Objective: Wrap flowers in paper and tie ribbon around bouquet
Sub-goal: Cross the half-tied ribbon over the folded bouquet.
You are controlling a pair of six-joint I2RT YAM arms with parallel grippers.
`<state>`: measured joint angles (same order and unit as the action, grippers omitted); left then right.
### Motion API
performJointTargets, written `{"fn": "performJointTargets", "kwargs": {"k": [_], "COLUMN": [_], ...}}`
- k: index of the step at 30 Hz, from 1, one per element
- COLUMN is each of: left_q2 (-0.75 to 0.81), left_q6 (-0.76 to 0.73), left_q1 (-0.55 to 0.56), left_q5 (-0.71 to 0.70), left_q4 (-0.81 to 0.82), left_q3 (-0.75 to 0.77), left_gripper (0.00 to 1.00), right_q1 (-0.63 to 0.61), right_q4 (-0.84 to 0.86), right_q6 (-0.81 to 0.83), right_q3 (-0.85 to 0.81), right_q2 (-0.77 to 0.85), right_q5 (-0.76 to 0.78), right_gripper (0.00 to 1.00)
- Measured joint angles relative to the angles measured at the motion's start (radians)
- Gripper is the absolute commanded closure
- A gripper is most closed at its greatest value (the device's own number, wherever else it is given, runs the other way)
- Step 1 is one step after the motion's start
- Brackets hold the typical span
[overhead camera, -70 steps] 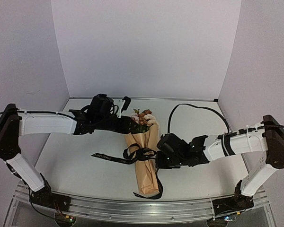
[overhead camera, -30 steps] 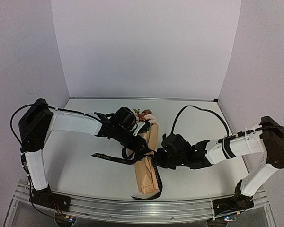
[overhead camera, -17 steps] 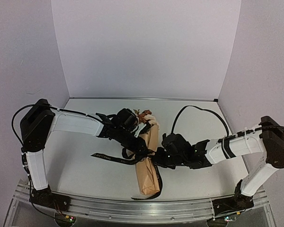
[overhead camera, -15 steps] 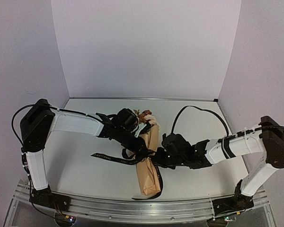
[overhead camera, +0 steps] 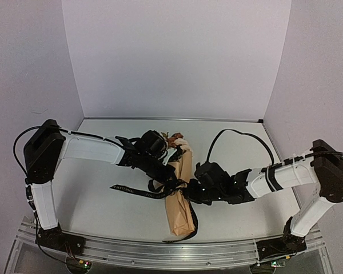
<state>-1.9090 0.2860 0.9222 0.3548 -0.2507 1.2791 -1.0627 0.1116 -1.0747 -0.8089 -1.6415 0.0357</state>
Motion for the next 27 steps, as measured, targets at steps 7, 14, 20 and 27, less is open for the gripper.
{"fn": "performJointTargets", "kwargs": {"k": [7,14,20,27], "left_q2": [0.042,0.057,0.075,0.096], "left_q6": [-0.001,-0.003,-0.008,-0.022], "left_q1": [0.000,0.000,0.000,0.000], "left_q5": [0.015,0.044,0.069,0.108], "left_q4": [0.029,0.043,0.052,0.065], "left_q3": [-0.023,-0.037,-0.053,-0.061], "left_gripper": [1.00,1.00,1.00,1.00], "right_q1": [0.023,0.040,0.067,0.106], "right_q4": [-0.001,0.004,0.074,0.226], "right_q6": [-0.005,-0.014,-0.046,-0.123], "right_q3": [-0.001,-0.018,-0.032,-0.007], "right_q2": [-0.002,-0.011,-0.050,-0.106], "right_q5": [-0.007,-0.033,-0.092,-0.151], "right_gripper": [1.00,1.00,1.00,1.00]}}
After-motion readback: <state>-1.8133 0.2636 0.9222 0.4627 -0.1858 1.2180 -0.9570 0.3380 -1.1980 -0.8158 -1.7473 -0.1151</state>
